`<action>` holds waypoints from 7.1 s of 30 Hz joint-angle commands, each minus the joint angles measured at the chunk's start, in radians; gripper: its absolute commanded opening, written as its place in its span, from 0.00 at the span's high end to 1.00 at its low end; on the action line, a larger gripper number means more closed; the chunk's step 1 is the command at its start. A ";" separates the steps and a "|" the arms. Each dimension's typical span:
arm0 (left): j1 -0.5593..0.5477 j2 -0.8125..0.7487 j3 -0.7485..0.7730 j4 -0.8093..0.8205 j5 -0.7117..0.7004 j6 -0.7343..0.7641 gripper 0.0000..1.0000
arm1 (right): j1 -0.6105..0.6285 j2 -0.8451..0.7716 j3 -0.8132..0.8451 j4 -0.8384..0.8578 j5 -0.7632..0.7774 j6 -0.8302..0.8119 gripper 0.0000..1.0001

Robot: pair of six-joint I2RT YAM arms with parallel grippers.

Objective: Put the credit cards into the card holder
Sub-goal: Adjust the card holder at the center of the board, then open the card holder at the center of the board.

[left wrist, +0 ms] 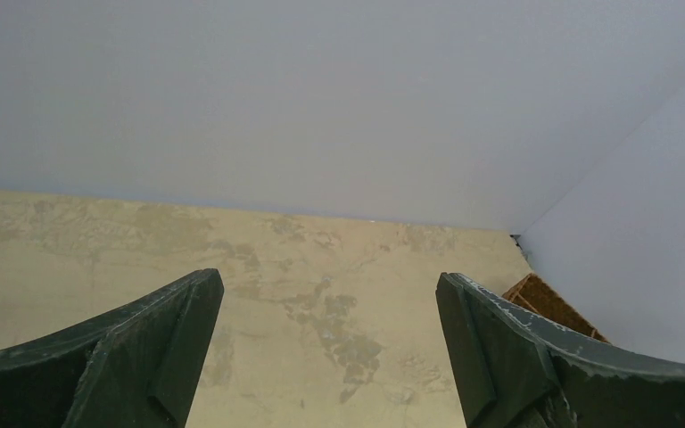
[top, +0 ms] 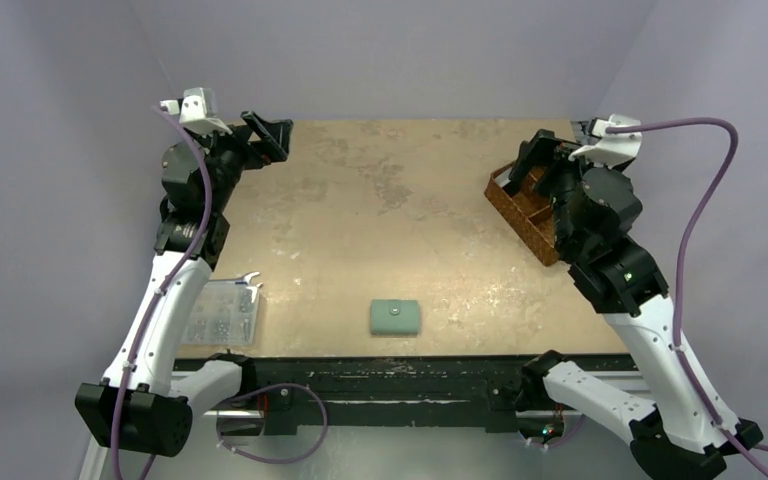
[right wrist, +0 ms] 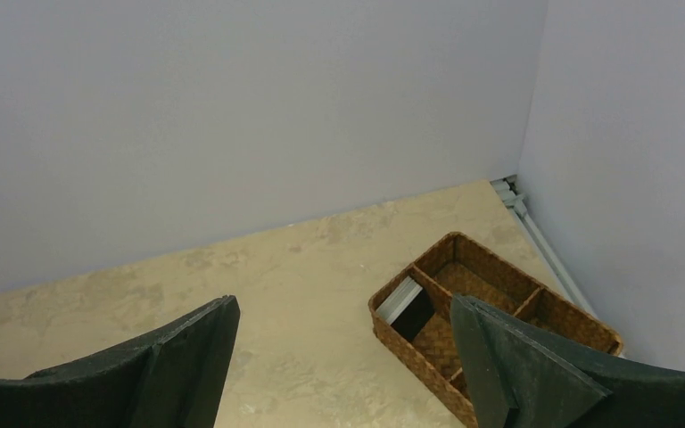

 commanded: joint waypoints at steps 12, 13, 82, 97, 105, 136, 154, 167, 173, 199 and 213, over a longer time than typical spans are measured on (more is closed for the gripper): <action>0.004 0.000 -0.009 0.101 0.065 -0.002 0.00 | 0.003 0.123 -0.141 0.061 -0.642 0.247 0.01; 0.004 0.001 -0.011 0.100 0.065 -0.002 0.00 | 0.003 0.151 -0.148 0.069 -0.740 0.249 0.01; -0.561 0.491 -0.383 0.259 0.304 -0.515 0.75 | 0.283 0.485 -0.573 0.202 -0.623 0.149 0.47; -0.569 0.715 -0.425 0.341 0.350 -0.611 1.00 | 0.430 0.581 -0.523 0.148 -0.357 0.267 0.64; -0.554 0.695 -0.403 0.183 0.273 -0.527 1.00 | 0.185 0.412 -0.689 0.424 -0.766 0.449 1.00; -0.560 0.375 -0.474 0.211 0.232 -0.411 0.31 | 0.022 0.304 -0.619 0.476 -1.052 0.575 1.00; -0.561 0.549 -0.310 0.095 0.202 -0.230 0.45 | 0.022 0.413 -0.542 0.397 -1.067 0.454 0.99; -0.404 0.710 -0.346 0.177 0.299 -0.361 0.79 | 0.023 0.397 -0.514 0.060 -0.753 0.282 0.38; -0.398 0.778 -0.314 0.181 0.314 -0.359 0.82 | 0.020 0.306 -0.566 0.046 -0.778 0.345 0.27; -0.422 0.685 -0.464 0.250 0.335 -0.414 0.89 | -0.082 0.401 -0.712 0.286 -0.955 0.552 0.33; -0.424 0.703 -0.442 0.244 0.338 -0.409 0.89 | -0.082 0.388 -0.735 0.281 -0.923 0.552 0.33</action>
